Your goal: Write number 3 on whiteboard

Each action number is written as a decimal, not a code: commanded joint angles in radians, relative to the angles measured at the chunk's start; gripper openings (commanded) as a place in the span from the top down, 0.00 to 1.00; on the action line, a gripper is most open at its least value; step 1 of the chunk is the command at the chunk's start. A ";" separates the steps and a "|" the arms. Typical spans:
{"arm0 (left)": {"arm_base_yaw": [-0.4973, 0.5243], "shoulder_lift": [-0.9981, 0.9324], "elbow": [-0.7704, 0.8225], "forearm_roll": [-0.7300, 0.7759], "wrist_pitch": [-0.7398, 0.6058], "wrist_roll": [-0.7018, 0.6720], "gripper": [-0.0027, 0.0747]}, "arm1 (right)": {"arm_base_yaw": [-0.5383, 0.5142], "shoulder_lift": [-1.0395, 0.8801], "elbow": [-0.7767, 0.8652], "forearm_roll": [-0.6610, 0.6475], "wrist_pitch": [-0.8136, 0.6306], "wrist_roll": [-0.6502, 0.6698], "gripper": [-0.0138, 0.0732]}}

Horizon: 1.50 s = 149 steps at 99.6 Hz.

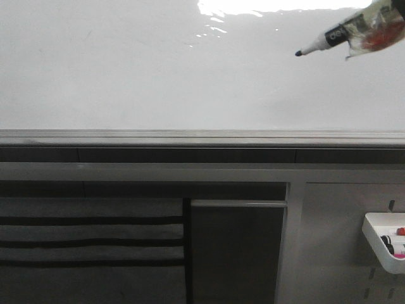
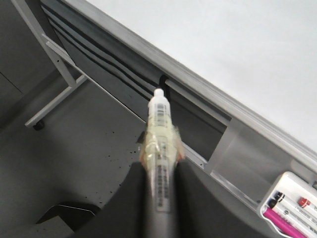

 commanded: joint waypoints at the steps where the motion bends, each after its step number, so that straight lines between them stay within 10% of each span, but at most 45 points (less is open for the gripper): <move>1: 0.001 -0.001 -0.027 -0.028 -0.067 -0.012 0.42 | -0.006 0.053 -0.091 0.026 -0.059 0.001 0.93; 59: 0.001 -0.001 -0.027 -0.028 -0.067 -0.012 0.42 | -0.006 0.512 -0.510 0.049 -0.037 0.001 0.93; 97: 0.001 -0.001 -0.027 -0.028 -0.067 -0.012 0.42 | 0.106 0.525 -0.552 -0.252 -0.022 0.107 0.93; 149: 0.001 -0.001 -0.027 -0.028 -0.067 -0.012 0.42 | 0.070 0.595 -0.554 -0.248 -0.136 0.122 0.93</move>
